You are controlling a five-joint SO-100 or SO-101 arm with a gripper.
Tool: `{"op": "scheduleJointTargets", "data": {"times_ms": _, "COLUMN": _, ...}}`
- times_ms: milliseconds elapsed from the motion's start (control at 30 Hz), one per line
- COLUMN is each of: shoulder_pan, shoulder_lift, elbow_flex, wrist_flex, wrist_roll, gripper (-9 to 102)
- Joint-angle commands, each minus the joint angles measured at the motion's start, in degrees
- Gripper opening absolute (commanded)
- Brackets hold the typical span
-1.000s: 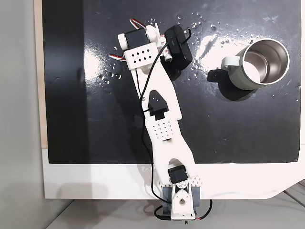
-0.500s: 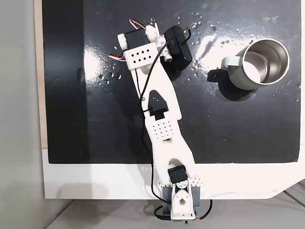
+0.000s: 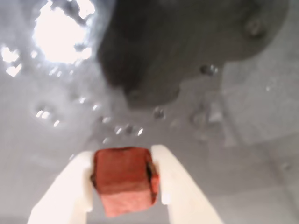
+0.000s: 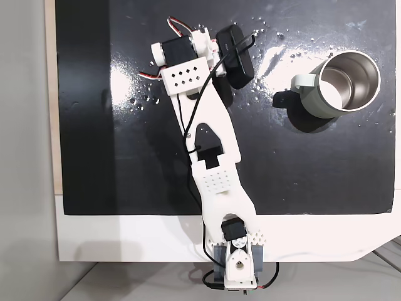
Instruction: Grasp a cube and put it in the cup.
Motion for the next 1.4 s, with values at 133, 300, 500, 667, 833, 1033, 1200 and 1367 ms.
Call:
{"op": "scheduleJointTargets", "data": {"times_ms": 133, "shoulder_pan": -0.26, "shoulder_lift": 14.77, "elbow_flex": 1.76, "wrist_flex": 0.70, "wrist_roll": 1.32, "gripper": 9}}
{"op": "scheduleJointTargets", "data": {"times_ms": 300, "shoulder_pan": 0.00, "shoulder_lift": 20.65, "elbow_flex": 3.08, "wrist_flex": 0.70, "wrist_roll": 1.67, "gripper": 9}}
{"op": "scheduleJointTargets", "data": {"times_ms": 500, "shoulder_pan": 1.05, "shoulder_lift": 28.56, "elbow_flex": 3.16, "wrist_flex": 0.62, "wrist_roll": 2.37, "gripper": 9}}
{"op": "scheduleJointTargets", "data": {"times_ms": 667, "shoulder_pan": 2.11, "shoulder_lift": 32.26, "elbow_flex": 3.60, "wrist_flex": 0.53, "wrist_roll": 2.64, "gripper": 9}}
{"op": "scheduleJointTargets", "data": {"times_ms": 833, "shoulder_pan": 3.96, "shoulder_lift": 33.66, "elbow_flex": 5.98, "wrist_flex": 0.44, "wrist_roll": 2.90, "gripper": 9}}
{"op": "scheduleJointTargets", "data": {"times_ms": 1033, "shoulder_pan": 8.70, "shoulder_lift": 35.77, "elbow_flex": 6.06, "wrist_flex": 0.44, "wrist_roll": 2.81, "gripper": 9}}
{"op": "scheduleJointTargets", "data": {"times_ms": 1200, "shoulder_pan": 16.26, "shoulder_lift": 39.20, "elbow_flex": 6.06, "wrist_flex": 0.44, "wrist_roll": 3.52, "gripper": 8}}
{"op": "scheduleJointTargets", "data": {"times_ms": 1367, "shoulder_pan": 24.87, "shoulder_lift": 41.57, "elbow_flex": 6.06, "wrist_flex": 0.44, "wrist_roll": 3.60, "gripper": 7}}
